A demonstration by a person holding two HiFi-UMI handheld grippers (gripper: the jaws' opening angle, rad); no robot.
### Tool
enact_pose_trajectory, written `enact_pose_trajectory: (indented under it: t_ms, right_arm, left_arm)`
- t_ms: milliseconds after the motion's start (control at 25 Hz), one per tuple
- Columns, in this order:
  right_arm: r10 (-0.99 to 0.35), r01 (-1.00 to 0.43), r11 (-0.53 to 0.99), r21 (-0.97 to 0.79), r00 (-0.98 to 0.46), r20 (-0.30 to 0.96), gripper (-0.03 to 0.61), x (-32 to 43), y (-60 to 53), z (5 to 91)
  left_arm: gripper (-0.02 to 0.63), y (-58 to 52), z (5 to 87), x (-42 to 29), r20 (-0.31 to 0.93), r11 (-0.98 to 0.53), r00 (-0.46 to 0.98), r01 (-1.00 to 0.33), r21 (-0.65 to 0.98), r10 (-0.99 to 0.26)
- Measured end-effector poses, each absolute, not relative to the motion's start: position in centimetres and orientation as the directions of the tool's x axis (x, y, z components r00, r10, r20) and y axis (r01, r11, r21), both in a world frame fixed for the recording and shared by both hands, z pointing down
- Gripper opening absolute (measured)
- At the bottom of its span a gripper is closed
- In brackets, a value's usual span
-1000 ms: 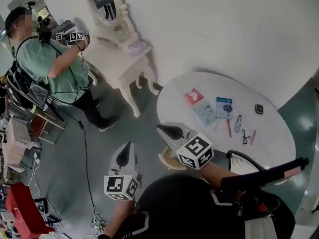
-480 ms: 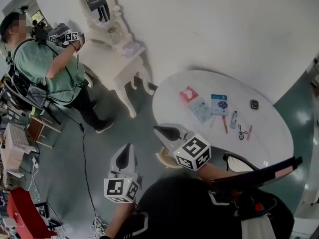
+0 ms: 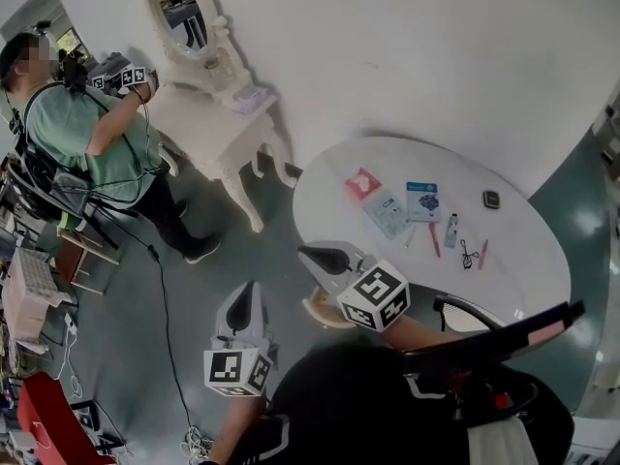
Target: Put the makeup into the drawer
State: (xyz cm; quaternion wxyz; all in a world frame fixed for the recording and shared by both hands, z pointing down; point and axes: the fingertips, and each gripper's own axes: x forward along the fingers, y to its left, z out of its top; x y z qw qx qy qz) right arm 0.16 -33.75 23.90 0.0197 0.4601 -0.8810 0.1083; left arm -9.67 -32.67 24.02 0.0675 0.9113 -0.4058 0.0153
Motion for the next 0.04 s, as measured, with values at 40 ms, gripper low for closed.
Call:
enact_pose_trajectory:
  t_ms: [40]
  right_arm:
    - [-0.806, -0.814, 0.555, -0.172, -0.577, 0.134, 0.0, 0.16, -33.73, 23.91]
  left_arm:
    - [-0.002, -32.66, 24.01, -9.67, 0.082, -0.661, 0.67, -0.742, 0.109, -0.738]
